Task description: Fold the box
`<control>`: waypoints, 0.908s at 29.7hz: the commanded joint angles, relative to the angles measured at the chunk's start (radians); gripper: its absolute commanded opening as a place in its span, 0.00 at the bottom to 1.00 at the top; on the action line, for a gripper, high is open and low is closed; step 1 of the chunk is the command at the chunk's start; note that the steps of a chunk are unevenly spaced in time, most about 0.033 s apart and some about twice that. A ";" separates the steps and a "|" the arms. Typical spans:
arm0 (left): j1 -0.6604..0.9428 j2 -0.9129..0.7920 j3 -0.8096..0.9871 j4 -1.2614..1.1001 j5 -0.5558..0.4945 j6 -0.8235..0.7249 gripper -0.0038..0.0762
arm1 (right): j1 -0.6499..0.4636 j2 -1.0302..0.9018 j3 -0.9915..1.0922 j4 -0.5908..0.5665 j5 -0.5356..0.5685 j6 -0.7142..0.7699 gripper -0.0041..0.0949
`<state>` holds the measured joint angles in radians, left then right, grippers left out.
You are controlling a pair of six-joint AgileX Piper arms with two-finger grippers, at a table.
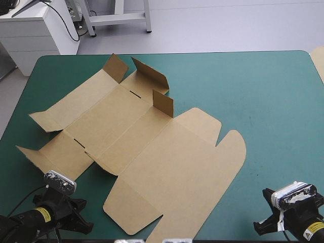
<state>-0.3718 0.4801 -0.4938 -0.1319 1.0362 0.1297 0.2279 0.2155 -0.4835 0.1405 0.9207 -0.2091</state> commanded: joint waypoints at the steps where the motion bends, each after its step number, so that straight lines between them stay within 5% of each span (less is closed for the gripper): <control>1: -0.004 0.003 -0.022 -0.016 -0.025 -0.006 0.04 | 0.000 0.013 -0.032 0.001 -0.061 -0.009 0.04; 16: -0.004 0.003 -0.022 -0.015 -0.025 -0.006 0.04 | 0.000 0.155 -0.055 0.001 -0.068 -0.088 0.04; 27: -0.004 0.003 -0.022 -0.015 -0.025 -0.006 0.04 | 0.000 0.465 -0.281 0.005 -0.226 -0.168 0.04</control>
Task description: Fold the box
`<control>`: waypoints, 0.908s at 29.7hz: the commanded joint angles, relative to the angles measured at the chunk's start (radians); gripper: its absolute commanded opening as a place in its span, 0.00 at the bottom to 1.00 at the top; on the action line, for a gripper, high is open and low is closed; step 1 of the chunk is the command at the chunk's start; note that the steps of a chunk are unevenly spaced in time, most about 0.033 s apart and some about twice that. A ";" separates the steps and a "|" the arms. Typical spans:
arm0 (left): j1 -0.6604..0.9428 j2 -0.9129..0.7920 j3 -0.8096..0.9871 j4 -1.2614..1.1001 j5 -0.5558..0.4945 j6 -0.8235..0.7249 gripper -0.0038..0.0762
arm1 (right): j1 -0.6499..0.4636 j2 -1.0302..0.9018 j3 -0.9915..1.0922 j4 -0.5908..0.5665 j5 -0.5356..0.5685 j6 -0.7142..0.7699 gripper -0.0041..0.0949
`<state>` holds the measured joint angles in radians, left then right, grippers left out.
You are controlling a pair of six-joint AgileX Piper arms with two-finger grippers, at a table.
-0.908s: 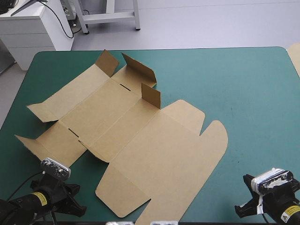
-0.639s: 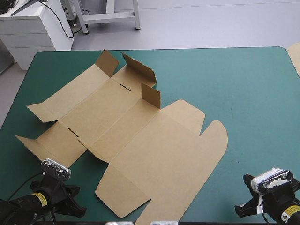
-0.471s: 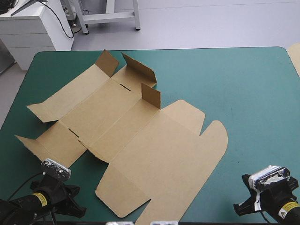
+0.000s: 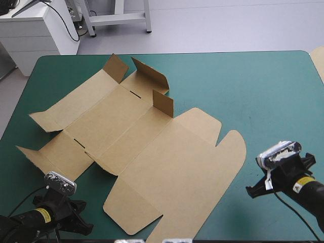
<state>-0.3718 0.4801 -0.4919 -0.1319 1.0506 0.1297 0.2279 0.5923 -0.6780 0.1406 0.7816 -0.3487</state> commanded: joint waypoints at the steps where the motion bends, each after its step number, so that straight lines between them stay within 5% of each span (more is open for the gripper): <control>1: -0.004 0.003 -0.024 -0.015 -0.040 -0.006 0.04 | 0.000 0.133 -0.117 0.005 -0.089 -0.035 0.03; 14: -0.004 0.003 -0.024 -0.015 -0.038 -0.004 0.04 | 0.000 0.564 -0.446 0.324 -0.079 -0.275 0.02; 27: -0.004 0.003 -0.024 -0.014 -0.036 0.002 0.04 | 0.005 0.913 -0.791 0.502 0.144 -0.430 0.02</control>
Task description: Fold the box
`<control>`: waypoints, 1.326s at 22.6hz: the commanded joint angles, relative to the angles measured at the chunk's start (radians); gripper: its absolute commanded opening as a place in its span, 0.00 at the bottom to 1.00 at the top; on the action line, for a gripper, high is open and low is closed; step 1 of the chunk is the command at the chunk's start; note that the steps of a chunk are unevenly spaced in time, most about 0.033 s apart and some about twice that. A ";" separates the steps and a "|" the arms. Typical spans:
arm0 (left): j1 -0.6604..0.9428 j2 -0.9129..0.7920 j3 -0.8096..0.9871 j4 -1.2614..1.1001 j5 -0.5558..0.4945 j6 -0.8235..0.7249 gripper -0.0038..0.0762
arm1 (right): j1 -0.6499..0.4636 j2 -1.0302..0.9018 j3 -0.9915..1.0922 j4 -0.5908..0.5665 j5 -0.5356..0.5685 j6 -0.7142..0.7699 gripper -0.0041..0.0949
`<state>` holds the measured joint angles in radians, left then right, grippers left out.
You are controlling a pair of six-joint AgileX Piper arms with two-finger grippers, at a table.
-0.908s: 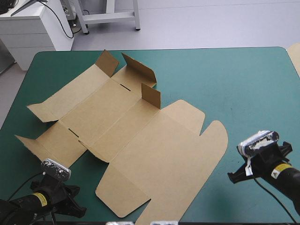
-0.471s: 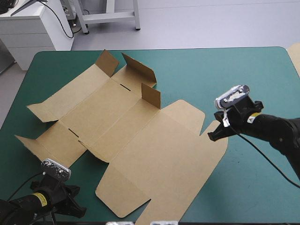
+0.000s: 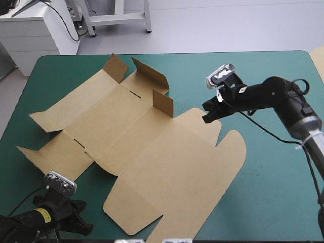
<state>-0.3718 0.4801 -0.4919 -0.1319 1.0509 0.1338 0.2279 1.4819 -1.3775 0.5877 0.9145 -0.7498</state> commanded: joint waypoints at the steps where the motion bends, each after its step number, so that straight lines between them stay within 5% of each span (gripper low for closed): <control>1: -0.004 0.003 -0.024 -0.014 -0.036 -0.002 0.04 | 0.011 0.042 -0.113 0.052 0.026 -0.036 0.02; 8: -0.004 0.003 -0.024 -0.014 -0.036 -0.002 0.04 | 0.092 0.191 -0.301 0.037 0.093 -0.052 0.03; 10: -0.004 0.003 -0.024 -0.014 -0.036 -0.002 0.04 | 0.144 0.246 -0.374 -0.043 0.093 -0.050 0.09; 13: -0.004 0.003 -0.024 -0.014 -0.036 -0.002 0.04 | 0.206 0.321 -0.457 -0.161 0.098 -0.002 0.41; 16: -0.004 0.003 -0.024 -0.014 -0.036 -0.002 0.04 | 0.222 0.370 -0.499 -0.147 0.082 0.017 0.60; 30: -0.004 0.003 -0.024 -0.014 -0.036 -0.002 0.04 | 0.230 0.567 -0.696 -0.134 0.036 0.006 0.61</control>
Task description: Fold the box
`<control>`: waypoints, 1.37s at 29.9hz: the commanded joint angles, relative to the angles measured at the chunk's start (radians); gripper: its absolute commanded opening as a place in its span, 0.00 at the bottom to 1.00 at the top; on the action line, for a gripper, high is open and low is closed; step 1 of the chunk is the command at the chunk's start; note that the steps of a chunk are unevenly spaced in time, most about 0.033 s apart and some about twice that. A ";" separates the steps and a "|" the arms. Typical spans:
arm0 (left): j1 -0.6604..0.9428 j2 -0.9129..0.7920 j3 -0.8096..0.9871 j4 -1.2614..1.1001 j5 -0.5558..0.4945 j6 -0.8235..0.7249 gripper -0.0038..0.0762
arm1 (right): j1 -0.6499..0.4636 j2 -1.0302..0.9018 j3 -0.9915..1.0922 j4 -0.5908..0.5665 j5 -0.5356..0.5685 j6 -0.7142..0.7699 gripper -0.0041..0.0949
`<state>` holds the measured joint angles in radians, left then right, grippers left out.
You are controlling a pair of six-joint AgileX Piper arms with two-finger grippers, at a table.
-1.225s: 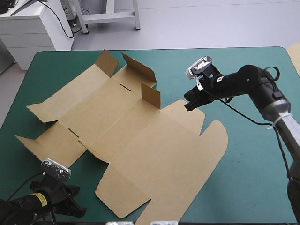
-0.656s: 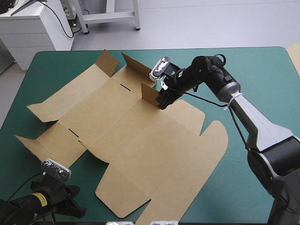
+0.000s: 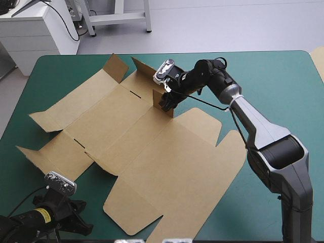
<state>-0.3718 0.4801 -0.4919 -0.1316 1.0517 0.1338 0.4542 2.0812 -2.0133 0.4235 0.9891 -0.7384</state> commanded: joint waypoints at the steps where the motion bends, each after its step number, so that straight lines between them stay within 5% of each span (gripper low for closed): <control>1: -0.004 0.003 -0.024 -0.014 -0.037 -0.002 0.04 | 0.006 -0.020 -0.071 0.030 -0.040 -0.006 0.61; 22: -0.004 0.003 -0.024 -0.014 -0.037 -0.007 0.04 | 0.008 0.112 -0.095 0.026 -0.112 -0.006 0.59; 25: -0.004 0.003 -0.024 -0.014 -0.037 -0.007 0.04 | 0.008 0.114 -0.095 0.029 -0.119 -0.006 0.49; 32: -0.004 0.003 -0.024 -0.014 -0.037 -0.007 0.04 | 0.008 0.114 -0.095 0.029 -0.130 -0.008 0.07; 41: -0.004 0.003 -0.024 -0.014 -0.037 -0.007 0.04 | 0.008 0.114 -0.095 0.029 -0.128 -0.023 0.02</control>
<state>-0.3718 0.4801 -0.4919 -0.1305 1.0517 0.1330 0.4623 2.2613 -2.0741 0.4345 0.8880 -0.7385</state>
